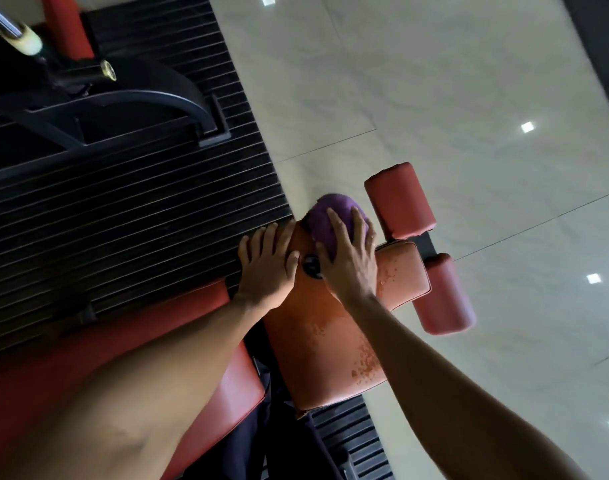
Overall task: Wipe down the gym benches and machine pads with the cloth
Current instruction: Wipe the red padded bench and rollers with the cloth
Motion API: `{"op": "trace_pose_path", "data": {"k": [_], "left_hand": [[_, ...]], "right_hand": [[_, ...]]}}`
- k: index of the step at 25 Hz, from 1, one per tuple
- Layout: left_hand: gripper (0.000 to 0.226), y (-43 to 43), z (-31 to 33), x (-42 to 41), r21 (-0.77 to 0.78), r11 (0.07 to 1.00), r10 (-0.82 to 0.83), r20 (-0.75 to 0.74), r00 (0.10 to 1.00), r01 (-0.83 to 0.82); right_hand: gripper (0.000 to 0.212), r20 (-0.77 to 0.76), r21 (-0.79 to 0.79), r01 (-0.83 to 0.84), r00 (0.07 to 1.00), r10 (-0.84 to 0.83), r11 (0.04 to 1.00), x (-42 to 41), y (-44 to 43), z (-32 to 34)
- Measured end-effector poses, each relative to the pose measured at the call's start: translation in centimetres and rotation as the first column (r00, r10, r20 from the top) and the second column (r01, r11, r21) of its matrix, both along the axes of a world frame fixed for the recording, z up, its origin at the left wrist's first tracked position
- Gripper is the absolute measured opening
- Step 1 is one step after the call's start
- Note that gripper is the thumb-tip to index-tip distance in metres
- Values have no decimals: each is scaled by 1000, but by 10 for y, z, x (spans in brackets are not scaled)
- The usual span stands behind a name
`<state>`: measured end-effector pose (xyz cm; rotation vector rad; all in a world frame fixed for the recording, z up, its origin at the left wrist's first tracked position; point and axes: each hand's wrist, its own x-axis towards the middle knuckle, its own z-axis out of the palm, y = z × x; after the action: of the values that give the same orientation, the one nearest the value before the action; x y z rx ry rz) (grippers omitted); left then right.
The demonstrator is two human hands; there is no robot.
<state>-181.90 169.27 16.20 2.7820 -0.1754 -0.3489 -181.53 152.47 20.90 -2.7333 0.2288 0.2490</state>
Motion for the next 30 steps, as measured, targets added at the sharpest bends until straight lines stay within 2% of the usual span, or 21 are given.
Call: {"op": "trace_pose_path", "data": {"k": [4, 5, 7, 9, 11, 16, 18, 20, 22, 24, 26, 28, 30], "left_hand": [[54, -2, -1, -3, 0, 999, 36, 73, 997, -36], [53, -3, -1, -4, -6, 999, 42, 102, 994, -41], [53, -2, -1, -5, -16, 999, 42, 145, 989, -40], [53, -1, -2, -5, -17, 999, 36, 172, 984, -34], [54, 0, -3, -5, -14, 999, 37, 190, 981, -35], [55, 1, -5, -6, -15, 1000, 27, 202, 979, -24], [55, 1, -5, -7, -13, 1000, 27, 209, 978, -24], [56, -1, -6, -5, -16, 1000, 29, 229, 973, -26], [57, 1, -11, -8, 8, 1000, -2, 238, 971, 0], [57, 3, -13, -8, 38, 999, -22, 235, 972, 13], [57, 3, -12, -8, 39, 999, -46, 233, 971, 38], [56, 5, -10, -7, 55, 984, -176, 260, 950, 167], [57, 3, -5, 0, 39, 952, -304, 263, 916, 305]], "right_hand": [[67, -52, -49, -262, 964, 260, 964, 60, 14, 0], [69, -70, -51, -272, 961, 268, 961, 66, 5, -1], [71, -44, -33, -160, 986, 158, 987, 64, -13, -3], [71, 25, 6, -46, 999, 46, 999, 42, -17, -4], [72, 70, 24, -24, 997, 23, 999, 4, -14, -4], [72, 119, -52, -221, 967, 225, 974, -113, -30, -4], [77, 103, -52, -234, 966, 239, 971, -117, -39, -4], [80, 79, -21, -18, 997, 19, 1000, -88, -31, -4], [74, 43, 24, 299, 953, -300, 954, -49, -3, -3], [73, 17, 69, 412, 910, -414, 908, -30, 27, 0], [77, 46, 46, 280, 958, -282, 959, -55, 38, 0], [81, 59, -22, 48, 997, -47, 999, -102, 24, 0], [80, 76, -58, -70, 994, 74, 996, -132, -6, 0]]}}
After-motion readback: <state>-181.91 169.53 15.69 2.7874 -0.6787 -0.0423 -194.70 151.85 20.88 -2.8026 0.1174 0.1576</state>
